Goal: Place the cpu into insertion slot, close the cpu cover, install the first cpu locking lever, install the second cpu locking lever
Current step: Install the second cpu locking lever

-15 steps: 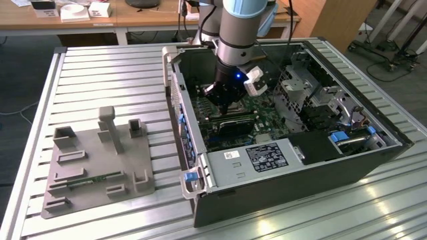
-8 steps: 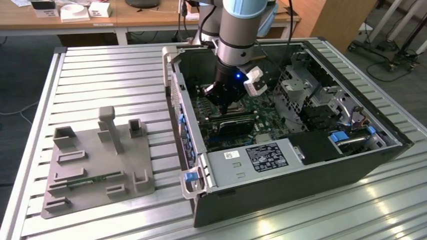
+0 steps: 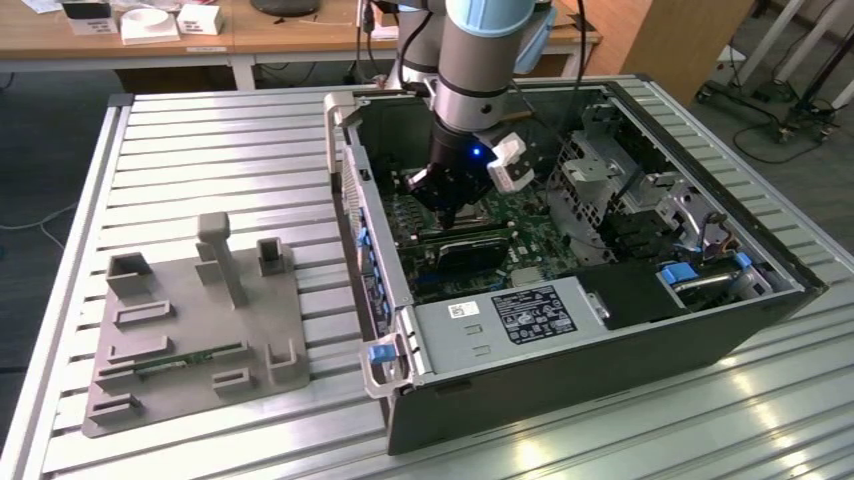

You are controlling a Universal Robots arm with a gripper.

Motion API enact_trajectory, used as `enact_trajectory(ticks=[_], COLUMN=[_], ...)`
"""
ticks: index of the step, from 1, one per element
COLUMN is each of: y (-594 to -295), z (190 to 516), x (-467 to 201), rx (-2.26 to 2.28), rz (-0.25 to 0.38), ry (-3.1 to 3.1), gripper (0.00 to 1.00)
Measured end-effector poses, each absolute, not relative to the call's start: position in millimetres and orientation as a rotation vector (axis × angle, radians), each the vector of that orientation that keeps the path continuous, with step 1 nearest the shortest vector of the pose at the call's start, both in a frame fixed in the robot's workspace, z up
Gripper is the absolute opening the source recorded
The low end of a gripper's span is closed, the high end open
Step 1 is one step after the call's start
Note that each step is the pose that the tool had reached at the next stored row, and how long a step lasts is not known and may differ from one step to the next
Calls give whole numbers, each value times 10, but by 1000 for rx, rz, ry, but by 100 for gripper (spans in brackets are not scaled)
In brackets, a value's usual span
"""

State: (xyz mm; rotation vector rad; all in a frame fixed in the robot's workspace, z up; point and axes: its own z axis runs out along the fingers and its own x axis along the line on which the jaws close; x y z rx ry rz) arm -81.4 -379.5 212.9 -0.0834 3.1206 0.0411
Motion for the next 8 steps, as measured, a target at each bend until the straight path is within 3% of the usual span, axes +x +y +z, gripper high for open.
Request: enact_trajectory(ticks=[8], y=[-3795], z=[2122], x=[-852], rx=[-83], rz=[41], ry=[3121], gripper=[10])
